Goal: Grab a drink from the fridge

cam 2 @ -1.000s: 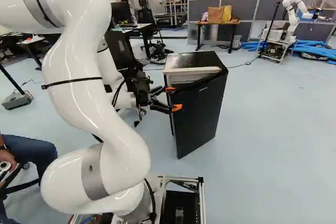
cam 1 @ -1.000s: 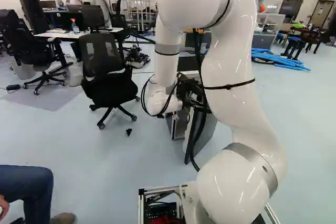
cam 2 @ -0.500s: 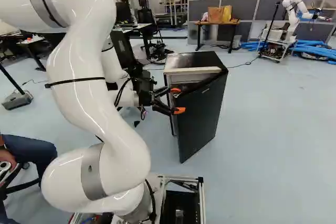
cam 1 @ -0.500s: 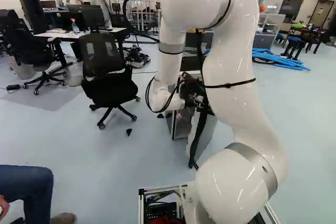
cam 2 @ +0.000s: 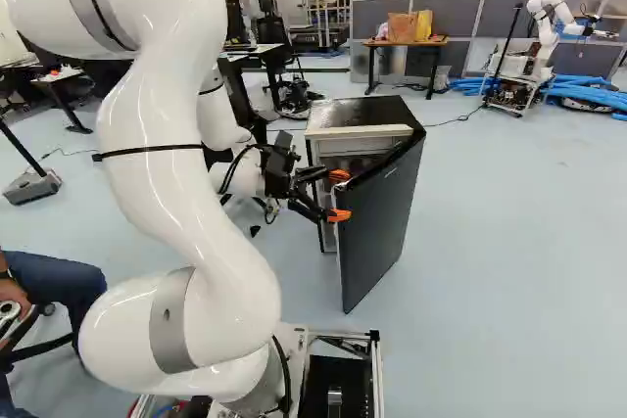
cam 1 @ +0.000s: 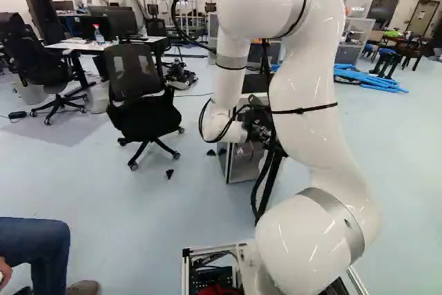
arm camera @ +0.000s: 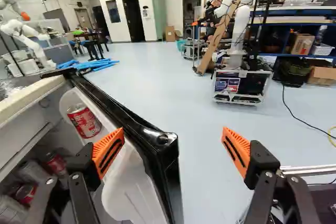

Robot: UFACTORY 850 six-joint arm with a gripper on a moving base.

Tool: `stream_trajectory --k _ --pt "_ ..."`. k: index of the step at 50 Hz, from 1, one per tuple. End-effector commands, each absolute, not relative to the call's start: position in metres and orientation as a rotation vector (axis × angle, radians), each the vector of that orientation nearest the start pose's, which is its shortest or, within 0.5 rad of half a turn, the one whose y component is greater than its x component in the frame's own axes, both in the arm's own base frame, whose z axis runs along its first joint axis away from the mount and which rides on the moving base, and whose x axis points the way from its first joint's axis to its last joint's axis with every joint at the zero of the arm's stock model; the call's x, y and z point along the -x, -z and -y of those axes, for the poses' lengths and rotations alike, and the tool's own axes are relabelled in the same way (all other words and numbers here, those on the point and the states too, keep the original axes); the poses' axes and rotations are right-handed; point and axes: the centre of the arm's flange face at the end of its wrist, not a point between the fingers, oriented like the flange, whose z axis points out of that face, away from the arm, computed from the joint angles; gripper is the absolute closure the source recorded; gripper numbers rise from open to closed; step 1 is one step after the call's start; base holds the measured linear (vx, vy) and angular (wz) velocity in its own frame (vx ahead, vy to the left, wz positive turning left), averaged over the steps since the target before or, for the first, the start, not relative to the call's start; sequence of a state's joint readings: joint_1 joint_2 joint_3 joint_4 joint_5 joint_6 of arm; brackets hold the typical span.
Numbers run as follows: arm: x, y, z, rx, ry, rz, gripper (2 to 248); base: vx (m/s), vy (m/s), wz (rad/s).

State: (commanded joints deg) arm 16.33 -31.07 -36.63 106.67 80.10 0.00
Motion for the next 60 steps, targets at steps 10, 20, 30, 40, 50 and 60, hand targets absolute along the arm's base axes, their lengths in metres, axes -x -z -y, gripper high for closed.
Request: stream_trajectory --k 10,20,30,40,50,60 --pt "-0.379 -0.271 -0.012 -1.247 -1.129 1.475 3 0.0 0.0 0.0" --pt "-0.382 -0.272 -0.001 -1.175 -1.078 1.528 3 0.0 0.0 0.0" --pt "-0.387 -0.273 0.012 -1.101 -1.027 1.581 3 0.0 0.0 0.0" --pt "-0.393 -0.275 0.028 -1.034 -0.986 1.628 3 0.0 0.0 0.0" --pt "-0.402 -0.277 0.046 -0.985 -0.966 1.664 3 0.0 0.0 0.0" --pt "-0.412 -0.28 0.065 -0.932 -0.946 1.7 3 0.0 0.0 0.0"
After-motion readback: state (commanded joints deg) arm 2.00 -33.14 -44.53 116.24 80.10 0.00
